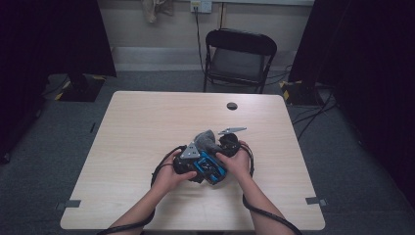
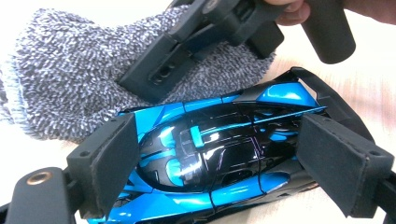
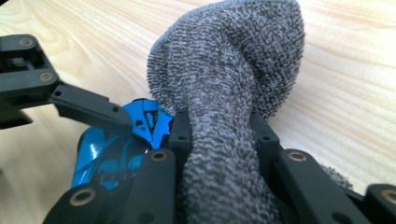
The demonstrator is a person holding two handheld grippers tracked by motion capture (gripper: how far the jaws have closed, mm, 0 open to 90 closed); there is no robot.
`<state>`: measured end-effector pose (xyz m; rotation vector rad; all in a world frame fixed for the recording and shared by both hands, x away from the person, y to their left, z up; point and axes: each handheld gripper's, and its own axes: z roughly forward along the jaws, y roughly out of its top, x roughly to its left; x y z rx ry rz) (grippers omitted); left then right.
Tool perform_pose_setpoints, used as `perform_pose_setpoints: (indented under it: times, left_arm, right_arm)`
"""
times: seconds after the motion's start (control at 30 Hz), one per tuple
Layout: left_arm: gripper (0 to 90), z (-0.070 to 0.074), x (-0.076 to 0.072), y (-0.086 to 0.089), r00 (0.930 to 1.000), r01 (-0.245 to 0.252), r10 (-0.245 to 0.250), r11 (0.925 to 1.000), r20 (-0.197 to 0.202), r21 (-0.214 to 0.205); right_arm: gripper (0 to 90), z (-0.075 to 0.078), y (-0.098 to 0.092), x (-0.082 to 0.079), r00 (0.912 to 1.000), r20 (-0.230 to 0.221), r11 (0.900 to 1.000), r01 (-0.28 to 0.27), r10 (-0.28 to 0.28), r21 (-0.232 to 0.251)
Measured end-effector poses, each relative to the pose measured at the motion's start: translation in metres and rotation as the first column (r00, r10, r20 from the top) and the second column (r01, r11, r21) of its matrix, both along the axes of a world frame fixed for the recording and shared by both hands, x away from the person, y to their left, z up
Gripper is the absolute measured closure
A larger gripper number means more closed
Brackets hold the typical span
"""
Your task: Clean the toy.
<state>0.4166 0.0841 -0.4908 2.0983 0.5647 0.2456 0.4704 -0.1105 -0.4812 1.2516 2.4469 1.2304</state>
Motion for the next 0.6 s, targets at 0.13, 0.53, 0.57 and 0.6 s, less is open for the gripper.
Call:
perform_pose_setpoints:
  times: [0.13, 0.53, 0.57, 0.6]
  left_arm:
    - [13.1, 0.000, 0.000, -0.001, 1.0000, 0.004, -0.004, 1.0000, -0.003, -0.001]
    - [13.1, 0.000, 0.000, 0.000, 1.0000, 0.009, -0.009, 1.0000, -0.003, -0.002]
    - [13.1, 0.000, 0.000, 0.000, 1.0000, 0.008, -0.008, 1.0000, -0.003, -0.003]
    - [13.1, 0.000, 0.000, 0.000, 1.0000, 0.007, -0.007, 1.0000, -0.003, -0.001]
  right_arm:
    - [69.2, 0.001, -0.003, -0.003, 1.0000, -0.004, 1.0000, -0.005, 0.005, 0.005]
    - [69.2, 0.002, -0.017, -0.015, 0.9999, -0.005, 0.9998, -0.013, 0.013, 0.014]
    - [69.2, 0.002, -0.018, -0.016, 0.9999, -0.009, 0.9998, -0.011, 0.011, 0.015]
    - [69.2, 0.001, -0.020, -0.017, 0.9999, -0.012, 0.9998, -0.012, 0.012, 0.017]
